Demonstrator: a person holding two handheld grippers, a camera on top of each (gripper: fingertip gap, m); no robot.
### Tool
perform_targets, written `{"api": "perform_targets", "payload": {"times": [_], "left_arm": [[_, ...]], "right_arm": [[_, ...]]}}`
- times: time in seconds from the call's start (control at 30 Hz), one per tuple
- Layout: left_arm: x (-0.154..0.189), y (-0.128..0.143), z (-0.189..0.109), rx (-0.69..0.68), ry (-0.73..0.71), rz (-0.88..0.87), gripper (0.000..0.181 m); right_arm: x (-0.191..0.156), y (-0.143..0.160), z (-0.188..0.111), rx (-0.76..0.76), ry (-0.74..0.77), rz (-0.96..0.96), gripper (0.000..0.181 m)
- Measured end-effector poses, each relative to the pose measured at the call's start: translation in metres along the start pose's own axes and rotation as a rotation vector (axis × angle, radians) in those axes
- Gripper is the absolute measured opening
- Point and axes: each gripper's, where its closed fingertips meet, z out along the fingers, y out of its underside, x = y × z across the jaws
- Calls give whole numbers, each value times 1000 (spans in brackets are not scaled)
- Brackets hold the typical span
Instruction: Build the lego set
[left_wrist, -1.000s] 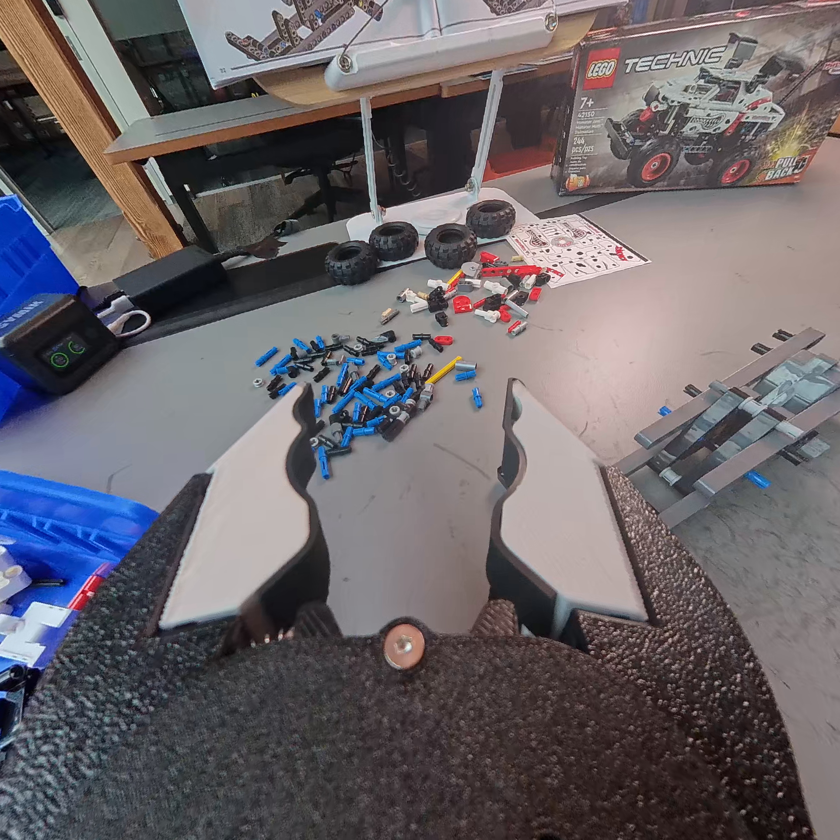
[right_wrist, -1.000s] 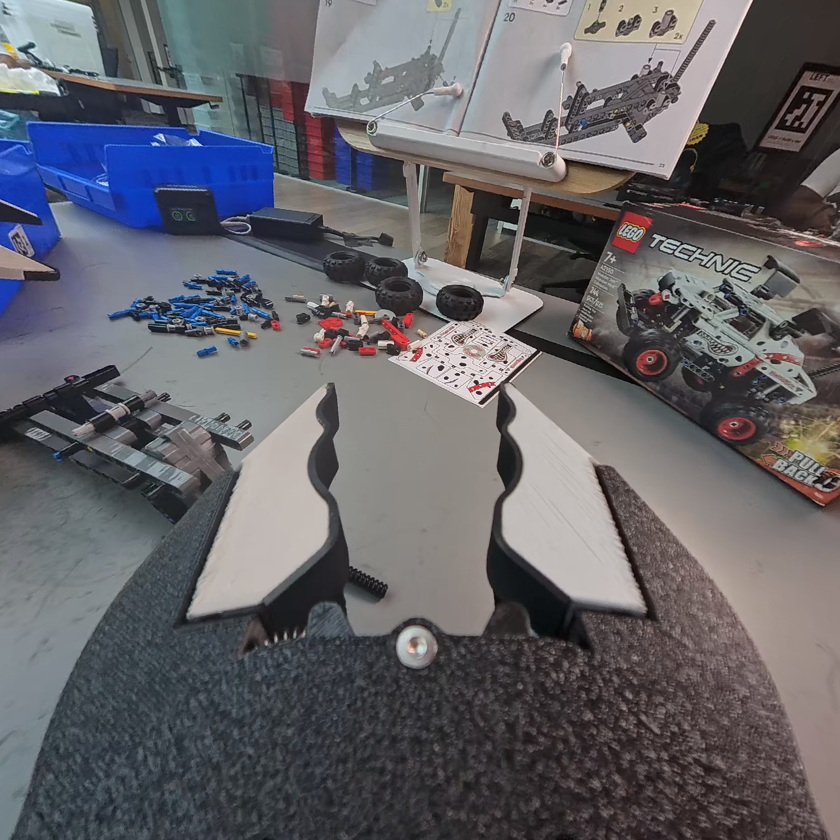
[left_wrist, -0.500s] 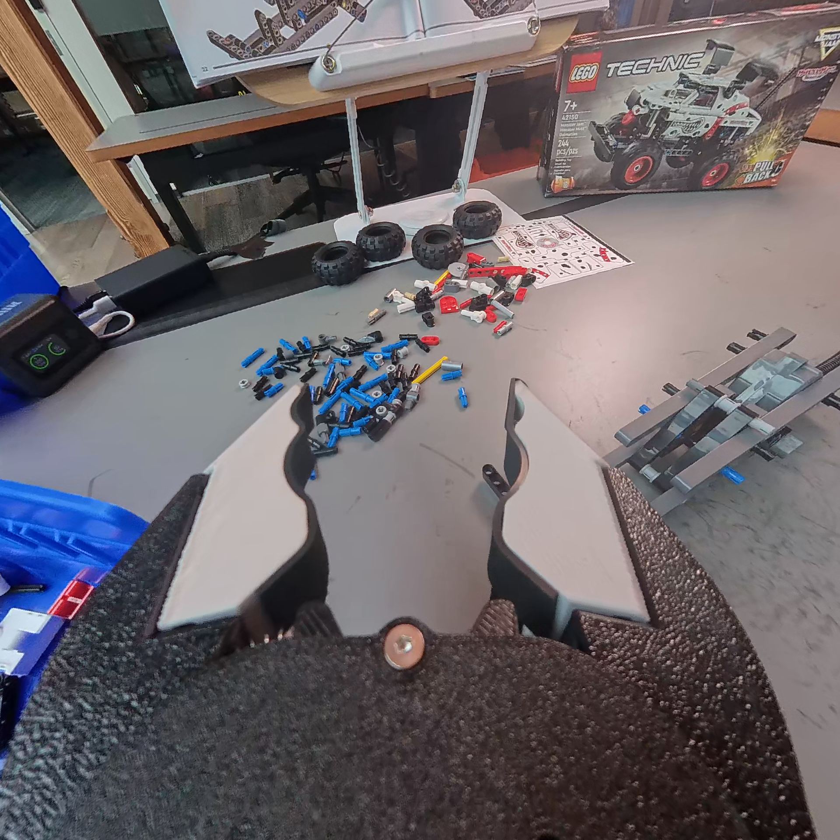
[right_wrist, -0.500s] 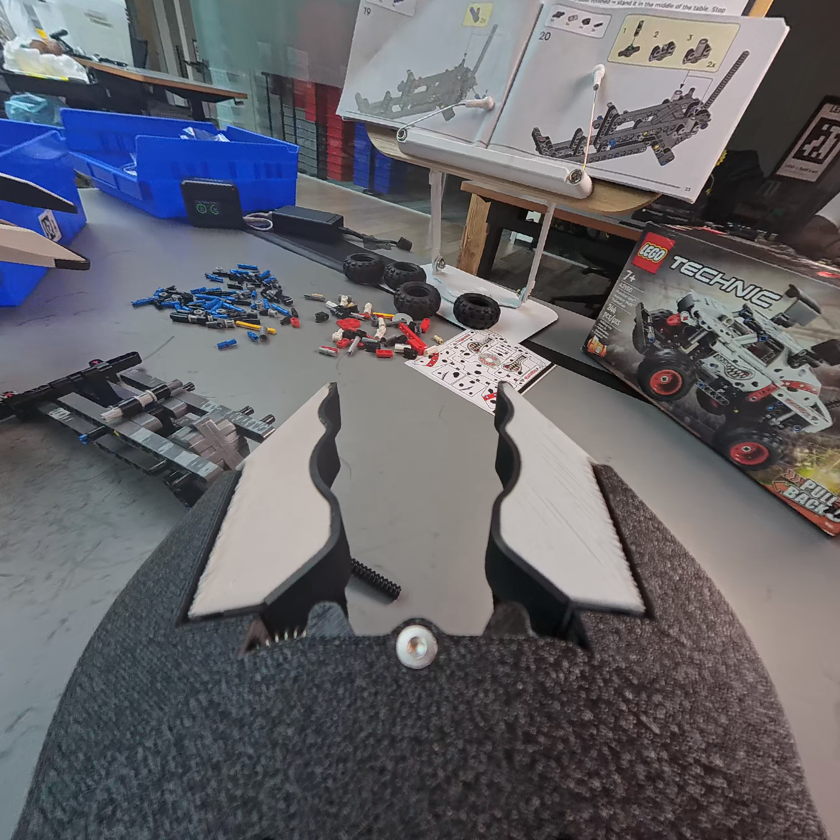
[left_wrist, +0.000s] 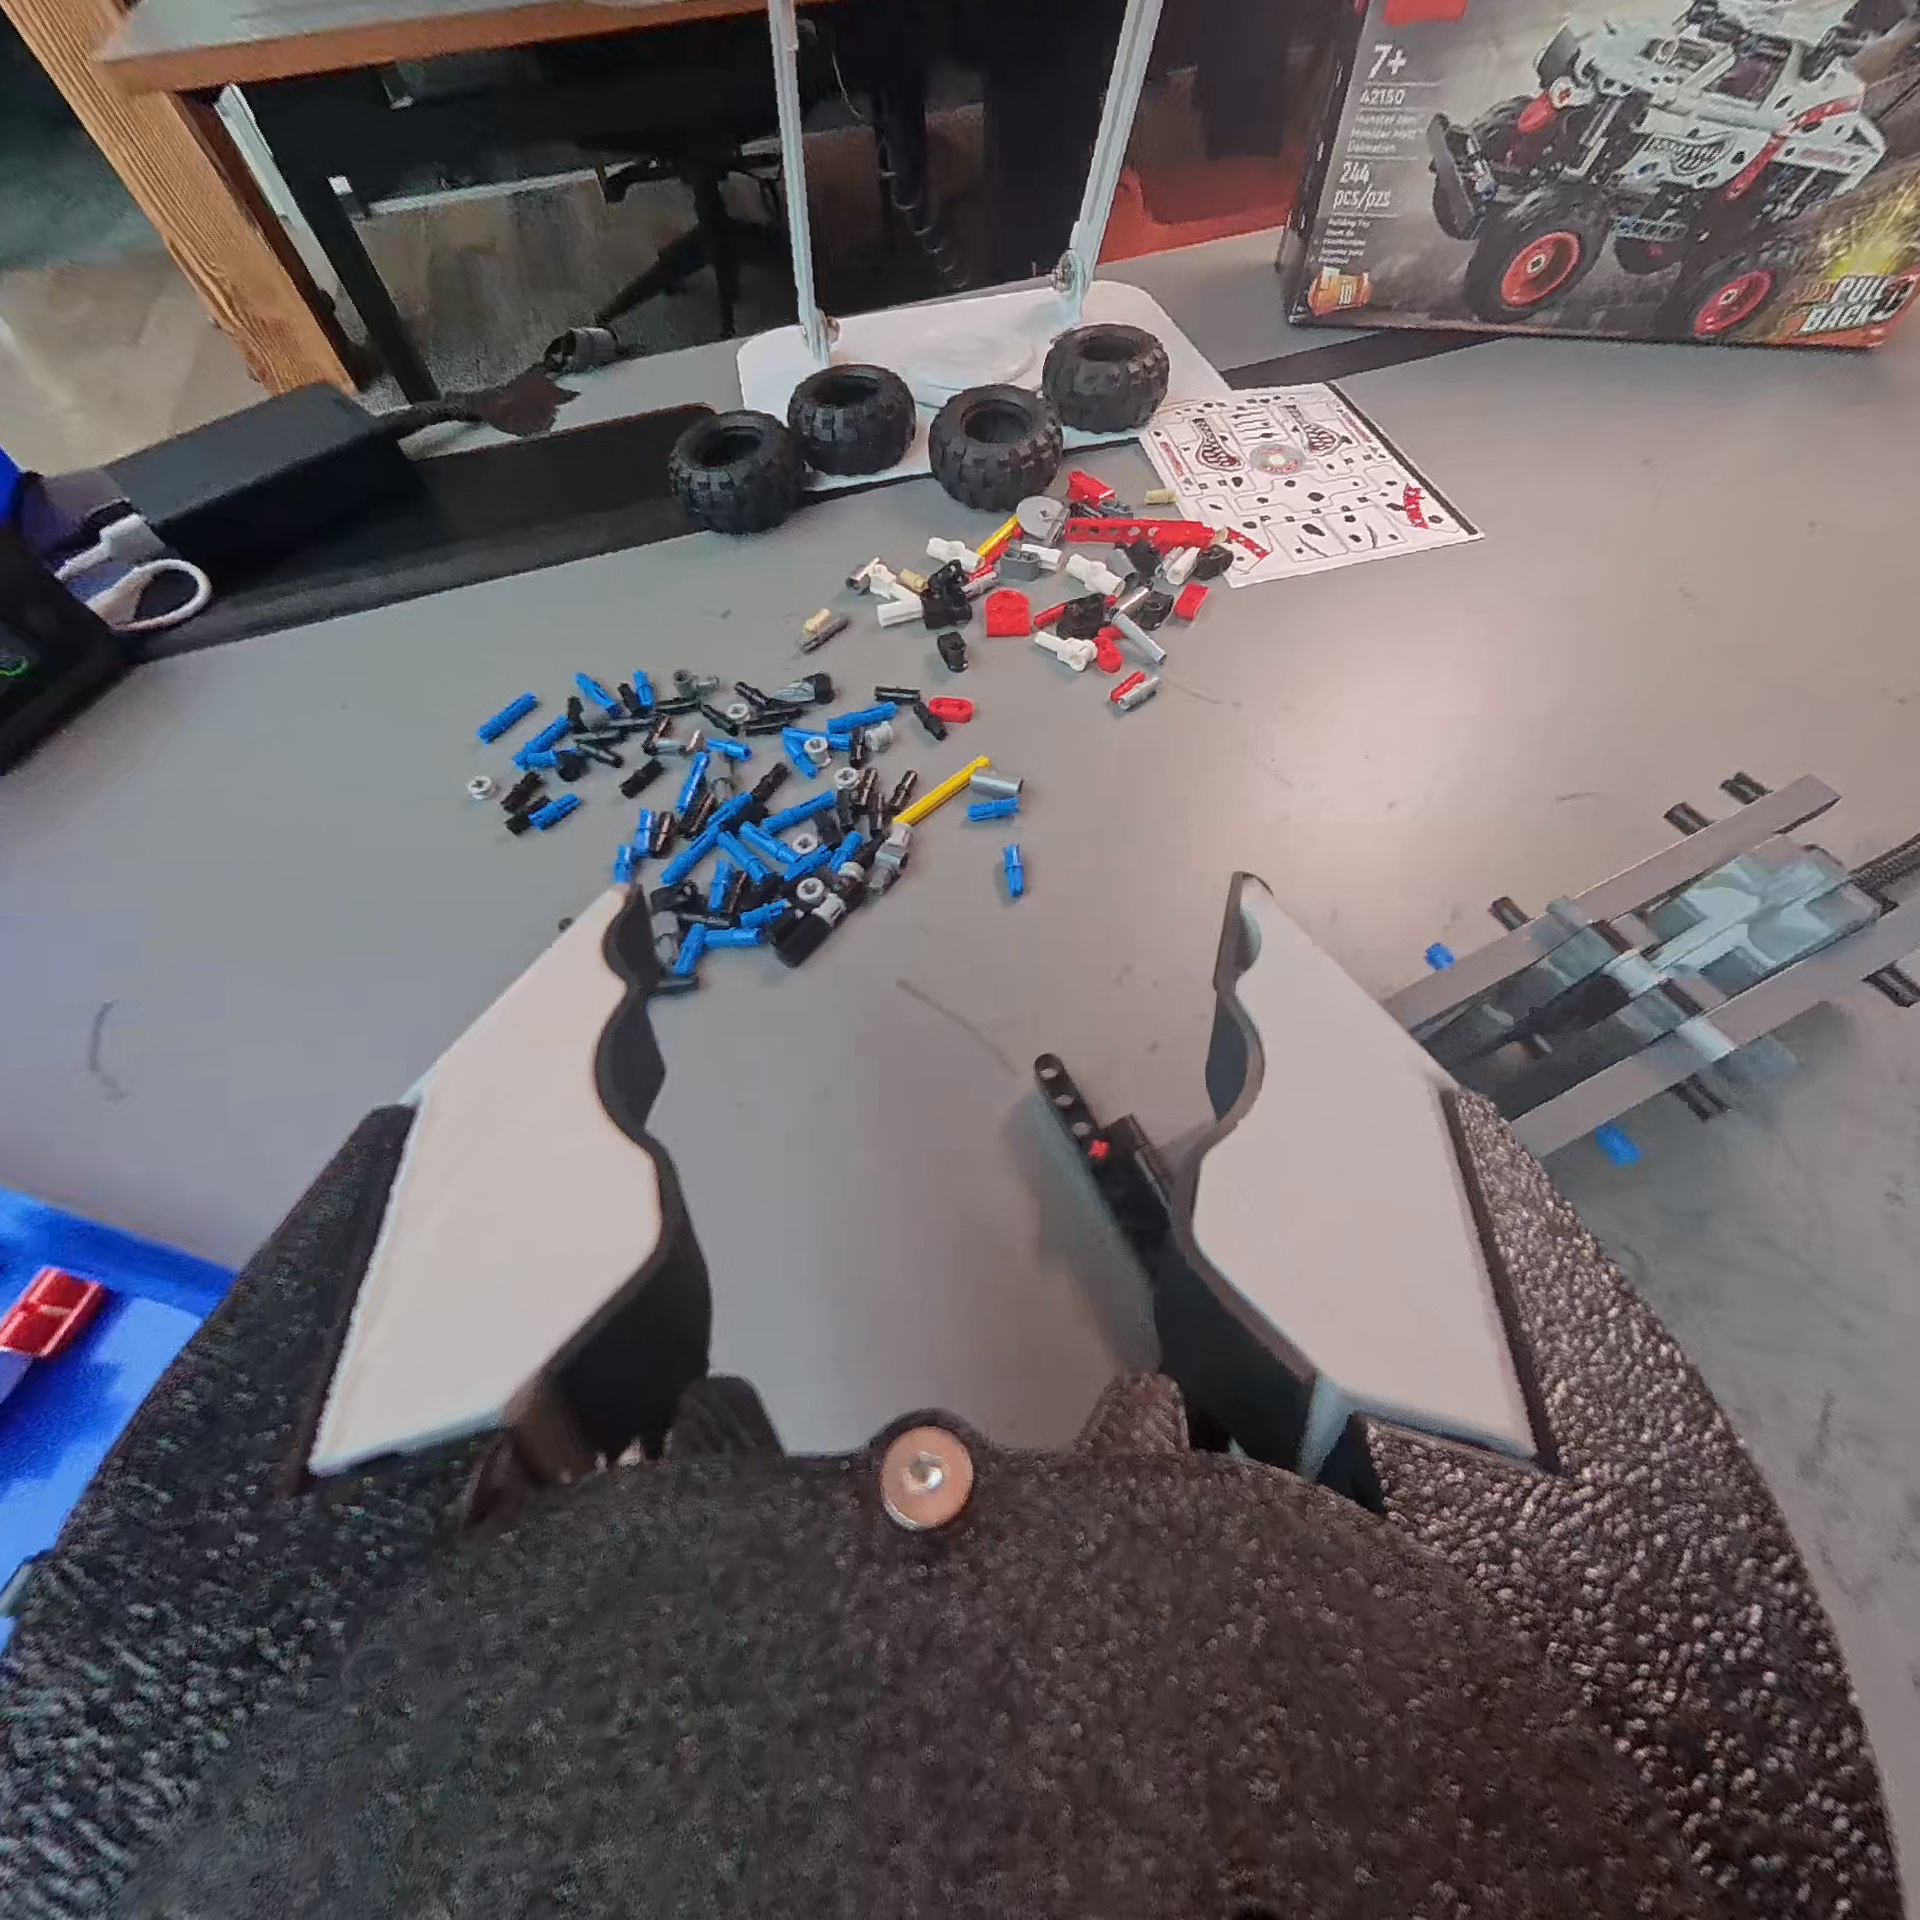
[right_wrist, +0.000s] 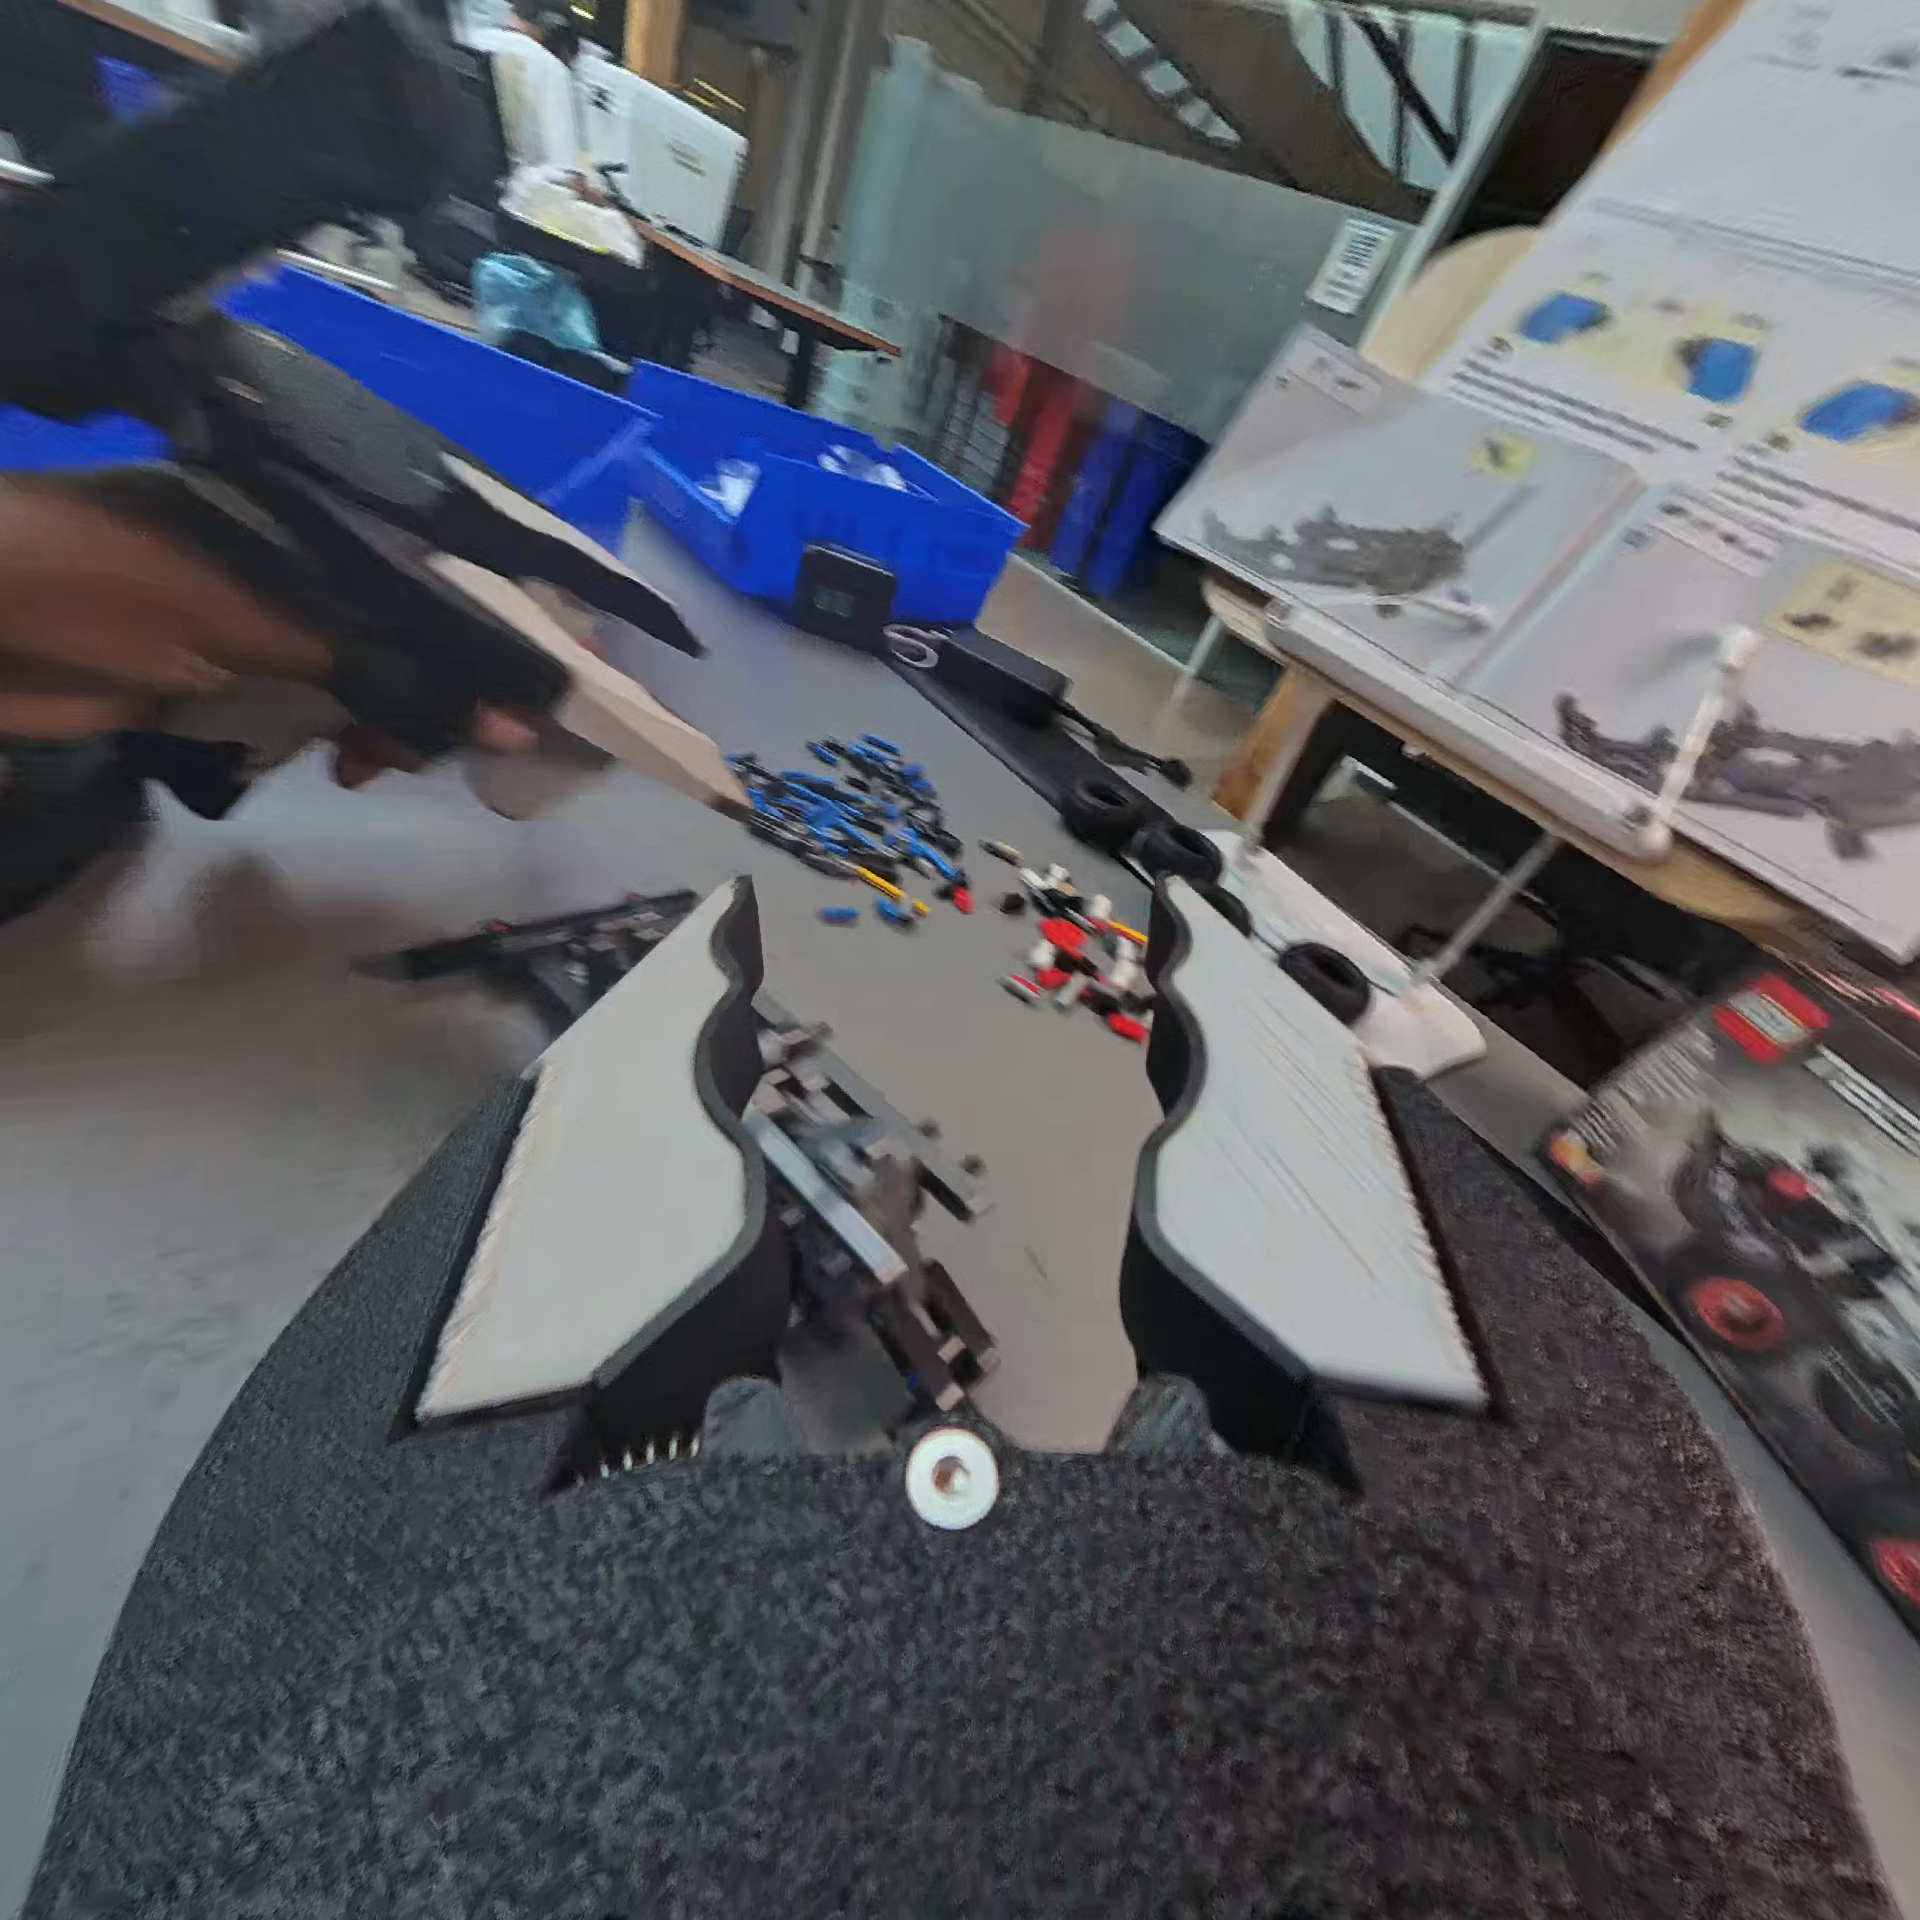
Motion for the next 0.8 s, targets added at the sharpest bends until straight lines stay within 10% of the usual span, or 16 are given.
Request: {"api": "perform_targets", "payload": {"times": [0.13,0.43,0.57,0.67,0.73,0.8], "left_arm": [[28,-24,15,-13,-30,72,117],[45,-19,29,-65,-94,-29,106],[26,18,8,-260,-288,-157,31],[-9,25,-28,-419,-517,-31,66],[-9,-20,-9,-218,-458,-16,123],[12,-67,11,-6,-296,-94,136]], "right_arm": [[-81,-68,29,86,-234,-38,70],[-119,-50,69,-36,-442,-362,36],[-126,-53,57,6,-435,-499,27],[-124,-68,60,68,-330,-557,25],[-105,-82,67,108,-205,-656,24],[-91,-94,68,125,-176,-658,25]]}}
